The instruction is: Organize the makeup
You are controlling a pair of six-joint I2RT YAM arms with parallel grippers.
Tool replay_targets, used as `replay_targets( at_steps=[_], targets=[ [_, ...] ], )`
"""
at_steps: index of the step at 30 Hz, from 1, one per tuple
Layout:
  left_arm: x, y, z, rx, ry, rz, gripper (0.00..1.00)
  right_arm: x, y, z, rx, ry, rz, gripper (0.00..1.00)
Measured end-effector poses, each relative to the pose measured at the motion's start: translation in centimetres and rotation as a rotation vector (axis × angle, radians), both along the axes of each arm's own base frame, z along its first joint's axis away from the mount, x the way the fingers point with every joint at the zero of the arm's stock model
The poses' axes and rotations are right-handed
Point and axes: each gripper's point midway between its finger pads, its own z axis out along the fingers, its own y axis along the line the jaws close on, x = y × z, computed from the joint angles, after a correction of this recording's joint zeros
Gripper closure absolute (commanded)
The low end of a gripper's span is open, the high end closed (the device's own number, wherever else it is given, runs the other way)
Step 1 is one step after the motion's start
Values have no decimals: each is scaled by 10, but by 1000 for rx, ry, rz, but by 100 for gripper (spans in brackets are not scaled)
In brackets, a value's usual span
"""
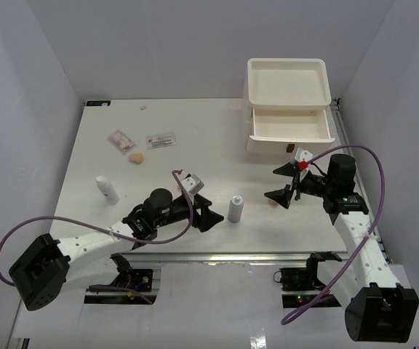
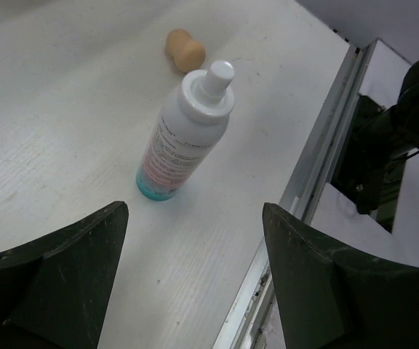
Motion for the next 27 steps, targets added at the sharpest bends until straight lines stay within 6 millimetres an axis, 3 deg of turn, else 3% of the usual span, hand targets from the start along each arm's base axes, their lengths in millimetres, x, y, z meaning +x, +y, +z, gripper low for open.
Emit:
replay_targets(
  at_steps=[3,9,18,27],
  targets=[
    [-4,-12,-20,51,-47,-11,14,-6,2,1,3,-16,31,10],
    [5,-30,-35,99,-214,-2,10,-13,5,3,10,-25,65,10],
    [28,-41,-44,130,-346,40,10,-11,-2,5,15,-35,47,10],
    [38,-60,-47,123,-373,30,24,-11,-3,6,17,-39,45,10]
  ],
)
